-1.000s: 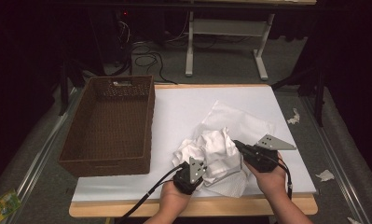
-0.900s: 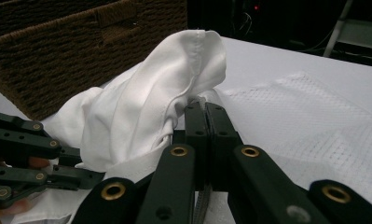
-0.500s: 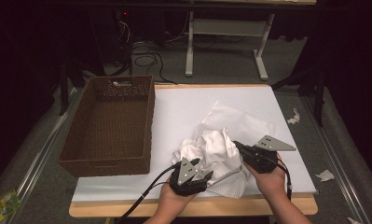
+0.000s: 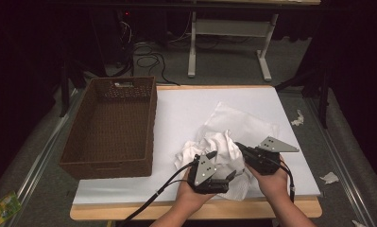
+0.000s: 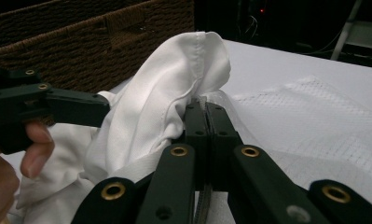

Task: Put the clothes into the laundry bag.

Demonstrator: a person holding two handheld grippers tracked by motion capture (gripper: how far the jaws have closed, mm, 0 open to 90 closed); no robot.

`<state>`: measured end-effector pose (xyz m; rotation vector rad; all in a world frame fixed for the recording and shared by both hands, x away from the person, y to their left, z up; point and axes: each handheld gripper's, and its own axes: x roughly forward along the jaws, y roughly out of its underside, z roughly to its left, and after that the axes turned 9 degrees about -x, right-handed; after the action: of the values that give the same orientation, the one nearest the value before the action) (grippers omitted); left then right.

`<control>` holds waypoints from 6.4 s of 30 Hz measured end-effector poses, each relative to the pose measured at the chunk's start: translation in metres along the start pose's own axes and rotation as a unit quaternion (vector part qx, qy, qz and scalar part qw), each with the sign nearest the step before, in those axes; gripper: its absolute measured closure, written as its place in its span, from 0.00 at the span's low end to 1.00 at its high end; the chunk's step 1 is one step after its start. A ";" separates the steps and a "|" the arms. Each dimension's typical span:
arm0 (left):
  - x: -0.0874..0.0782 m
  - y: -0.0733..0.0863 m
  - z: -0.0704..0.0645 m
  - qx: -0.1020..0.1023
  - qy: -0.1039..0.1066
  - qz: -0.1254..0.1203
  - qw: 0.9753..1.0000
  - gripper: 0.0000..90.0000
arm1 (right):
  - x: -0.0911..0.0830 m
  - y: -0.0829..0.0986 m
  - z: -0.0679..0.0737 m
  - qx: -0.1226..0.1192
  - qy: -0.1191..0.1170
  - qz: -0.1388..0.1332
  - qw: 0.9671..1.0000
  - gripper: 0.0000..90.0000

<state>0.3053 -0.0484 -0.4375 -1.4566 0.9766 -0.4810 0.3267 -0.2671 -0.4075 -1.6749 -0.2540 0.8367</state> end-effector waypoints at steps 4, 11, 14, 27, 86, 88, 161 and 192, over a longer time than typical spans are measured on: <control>0.013 0.002 -0.007 0.014 -0.027 0.021 0.999 0.20 | -0.001 -0.001 0.000 0.002 -0.003 -0.002 1.000 1.00; 0.028 0.009 -0.005 0.005 -0.015 0.059 0.998 0.76 | -0.001 -0.001 0.001 0.004 -0.008 -0.004 1.000 1.00; 0.034 0.011 0.003 -0.018 -0.029 0.074 0.997 0.91 | -0.001 -0.001 0.001 0.004 -0.012 -0.005 1.000 1.00; 0.036 0.015 0.015 -0.046 -0.047 0.075 0.995 0.95 | -0.010 -0.004 0.001 0.006 -0.013 -0.018 1.000 1.00; 0.008 0.018 0.067 -0.093 -0.097 0.056 0.989 0.37 | -0.012 -0.007 0.001 0.006 -0.011 -0.030 0.999 1.00; 0.005 0.019 0.069 -0.100 -0.085 0.047 0.990 0.64 | -0.011 -0.006 0.000 0.006 -0.010 -0.029 1.000 1.00; -0.036 0.023 0.059 -0.108 -0.029 0.032 0.993 0.89 | -0.011 -0.010 0.006 0.013 -0.026 -0.042 0.999 1.00; 0.040 0.004 0.040 -0.108 -0.068 0.060 0.990 0.85 | -0.015 -0.022 0.014 0.011 -0.042 -0.068 0.997 1.00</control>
<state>0.3580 -0.0560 -0.4577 -1.5902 1.0232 -0.1894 0.3126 -0.2586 -0.3821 -1.5856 -0.4114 0.8049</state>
